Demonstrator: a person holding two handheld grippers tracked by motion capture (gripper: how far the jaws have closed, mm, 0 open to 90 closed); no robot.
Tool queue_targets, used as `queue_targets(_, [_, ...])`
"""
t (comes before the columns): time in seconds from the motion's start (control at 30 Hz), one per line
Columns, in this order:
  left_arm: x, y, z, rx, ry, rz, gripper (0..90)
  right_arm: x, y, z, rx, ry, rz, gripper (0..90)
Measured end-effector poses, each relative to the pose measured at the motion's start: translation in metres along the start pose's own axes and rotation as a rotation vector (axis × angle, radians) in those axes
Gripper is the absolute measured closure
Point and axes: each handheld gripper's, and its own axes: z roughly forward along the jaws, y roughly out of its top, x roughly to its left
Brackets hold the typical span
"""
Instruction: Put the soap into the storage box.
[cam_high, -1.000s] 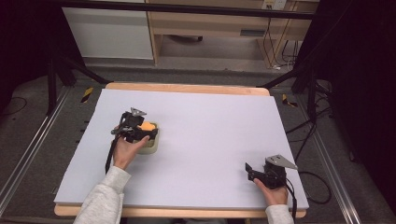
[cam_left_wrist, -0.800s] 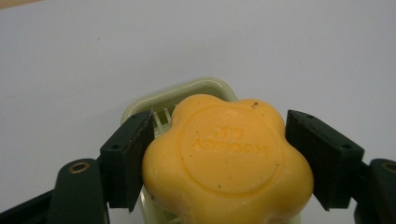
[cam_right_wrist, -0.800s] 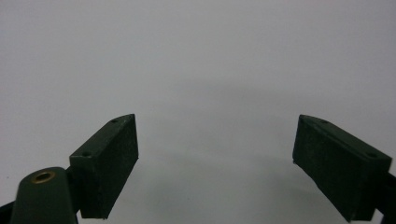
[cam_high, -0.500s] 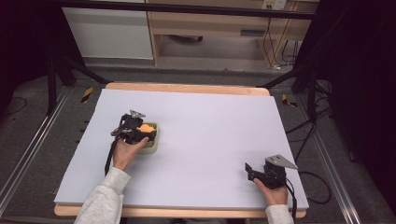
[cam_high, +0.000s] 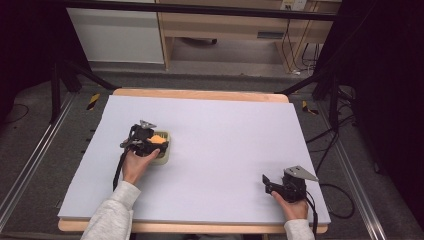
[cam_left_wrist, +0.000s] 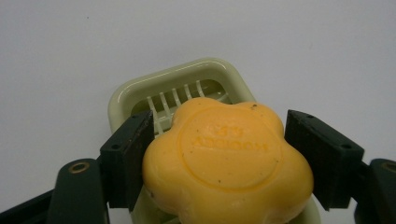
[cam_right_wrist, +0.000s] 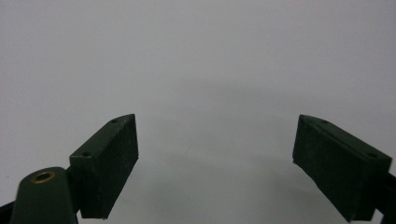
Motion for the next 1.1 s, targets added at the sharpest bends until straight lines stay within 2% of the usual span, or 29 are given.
queue_targets(0.53, [0.003, -0.006, 0.002, -0.004, -0.023, -0.028, 25.1, 0.000, 0.000, 0.000, 0.000, 0.001, 0.001, 14.5])
queue_targets(0.77, [0.002, -0.006, 0.001, -0.004, -0.016, -0.017, 24.8, 0.000, 0.000, 0.000, 0.001, 0.003, 0.001, 14.5])
queue_targets(1.1, [0.003, -0.002, -0.013, -0.024, -0.013, -0.012, 21.6, 0.000, 0.000, 0.000, 0.001, 0.004, 0.002, 14.5])
